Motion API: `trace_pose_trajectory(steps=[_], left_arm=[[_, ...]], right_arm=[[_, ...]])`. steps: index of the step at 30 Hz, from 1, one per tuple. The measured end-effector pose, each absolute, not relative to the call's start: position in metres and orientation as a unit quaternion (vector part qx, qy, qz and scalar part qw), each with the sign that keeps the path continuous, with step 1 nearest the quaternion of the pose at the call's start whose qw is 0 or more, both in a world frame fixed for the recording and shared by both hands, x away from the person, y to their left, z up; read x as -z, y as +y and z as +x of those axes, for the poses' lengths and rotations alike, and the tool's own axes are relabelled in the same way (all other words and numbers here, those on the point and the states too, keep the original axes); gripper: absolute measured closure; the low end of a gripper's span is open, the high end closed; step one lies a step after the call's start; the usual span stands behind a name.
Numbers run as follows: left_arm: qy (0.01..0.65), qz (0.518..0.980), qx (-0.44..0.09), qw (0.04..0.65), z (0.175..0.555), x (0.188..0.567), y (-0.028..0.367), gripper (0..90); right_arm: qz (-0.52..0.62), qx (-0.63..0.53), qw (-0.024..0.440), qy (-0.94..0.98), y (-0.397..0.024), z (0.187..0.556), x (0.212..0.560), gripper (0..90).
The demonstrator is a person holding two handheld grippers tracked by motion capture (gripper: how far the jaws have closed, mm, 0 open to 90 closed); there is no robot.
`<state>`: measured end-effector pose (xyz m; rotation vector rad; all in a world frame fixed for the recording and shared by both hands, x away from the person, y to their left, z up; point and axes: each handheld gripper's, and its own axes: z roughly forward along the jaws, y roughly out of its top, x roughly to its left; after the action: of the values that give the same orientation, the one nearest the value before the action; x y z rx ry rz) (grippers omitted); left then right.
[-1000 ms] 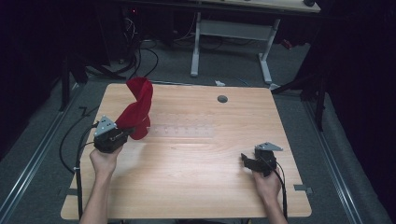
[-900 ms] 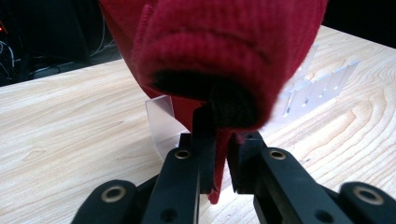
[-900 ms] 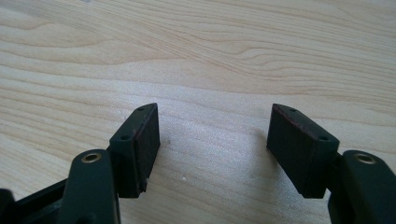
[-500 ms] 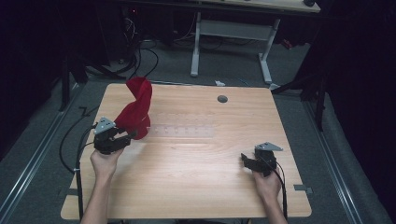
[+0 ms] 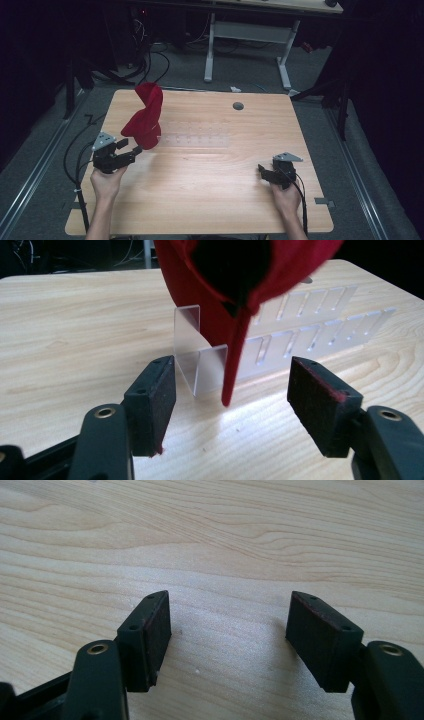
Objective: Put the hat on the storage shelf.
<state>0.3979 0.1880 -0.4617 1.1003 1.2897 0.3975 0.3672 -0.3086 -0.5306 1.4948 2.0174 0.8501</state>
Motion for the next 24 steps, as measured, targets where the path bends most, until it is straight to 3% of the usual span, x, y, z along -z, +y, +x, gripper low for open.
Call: trace_pose_trajectory(steps=[24], left_arm=[[0.559, 0.504, -0.147, 0.641, 0.362, 0.487, 0.160, 36.9]], right_arm=[[0.548, -0.311, 0.243, 0.738, -0.308, 0.366, 0.531, 34.6]])
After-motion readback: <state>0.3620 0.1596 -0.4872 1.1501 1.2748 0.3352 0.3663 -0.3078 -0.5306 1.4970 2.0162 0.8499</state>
